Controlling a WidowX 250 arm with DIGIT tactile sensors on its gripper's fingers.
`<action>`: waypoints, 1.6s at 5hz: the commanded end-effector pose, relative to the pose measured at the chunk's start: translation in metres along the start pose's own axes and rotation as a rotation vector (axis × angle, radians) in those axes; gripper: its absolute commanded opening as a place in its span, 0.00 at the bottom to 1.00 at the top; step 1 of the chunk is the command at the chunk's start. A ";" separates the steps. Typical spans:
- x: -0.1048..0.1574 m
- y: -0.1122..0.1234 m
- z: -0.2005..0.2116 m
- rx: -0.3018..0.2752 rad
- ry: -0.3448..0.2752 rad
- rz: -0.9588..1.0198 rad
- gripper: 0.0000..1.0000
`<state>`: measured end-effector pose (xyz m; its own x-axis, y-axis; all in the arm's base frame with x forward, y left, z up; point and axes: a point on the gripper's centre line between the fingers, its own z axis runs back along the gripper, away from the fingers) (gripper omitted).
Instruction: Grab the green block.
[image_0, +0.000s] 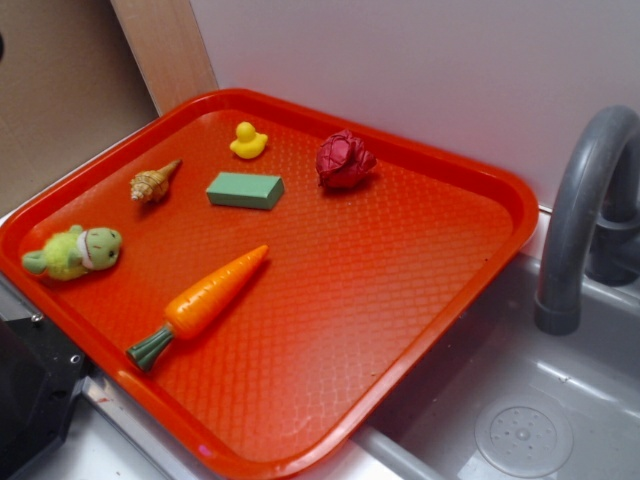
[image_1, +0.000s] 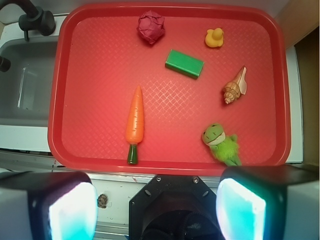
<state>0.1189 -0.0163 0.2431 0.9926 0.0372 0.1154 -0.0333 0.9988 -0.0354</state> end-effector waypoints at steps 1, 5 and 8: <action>0.000 0.000 0.000 0.000 0.000 0.000 1.00; 0.116 0.021 -0.009 0.274 -0.227 -0.739 1.00; 0.136 0.003 -0.119 0.243 0.046 -1.092 1.00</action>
<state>0.2713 0.0028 0.1311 0.5245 -0.8465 -0.0917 0.8392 0.4958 0.2235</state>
